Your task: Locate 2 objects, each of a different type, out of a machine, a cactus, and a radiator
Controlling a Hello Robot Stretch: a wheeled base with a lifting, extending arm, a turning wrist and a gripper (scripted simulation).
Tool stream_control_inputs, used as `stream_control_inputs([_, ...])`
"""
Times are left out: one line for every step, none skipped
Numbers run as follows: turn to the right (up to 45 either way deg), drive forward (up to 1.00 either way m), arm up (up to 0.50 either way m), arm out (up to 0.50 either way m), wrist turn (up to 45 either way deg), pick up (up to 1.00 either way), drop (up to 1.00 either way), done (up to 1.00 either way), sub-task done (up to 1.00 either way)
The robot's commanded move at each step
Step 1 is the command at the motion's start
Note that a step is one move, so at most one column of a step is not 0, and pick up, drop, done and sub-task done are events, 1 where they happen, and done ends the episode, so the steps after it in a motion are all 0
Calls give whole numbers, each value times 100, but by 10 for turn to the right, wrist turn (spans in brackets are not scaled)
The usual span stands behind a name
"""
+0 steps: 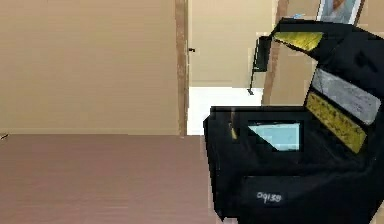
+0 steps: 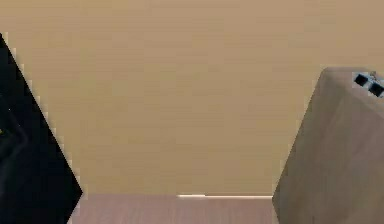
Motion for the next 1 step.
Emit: stream_control_inputs([270, 0, 0, 0, 0, 0, 0, 0, 0])
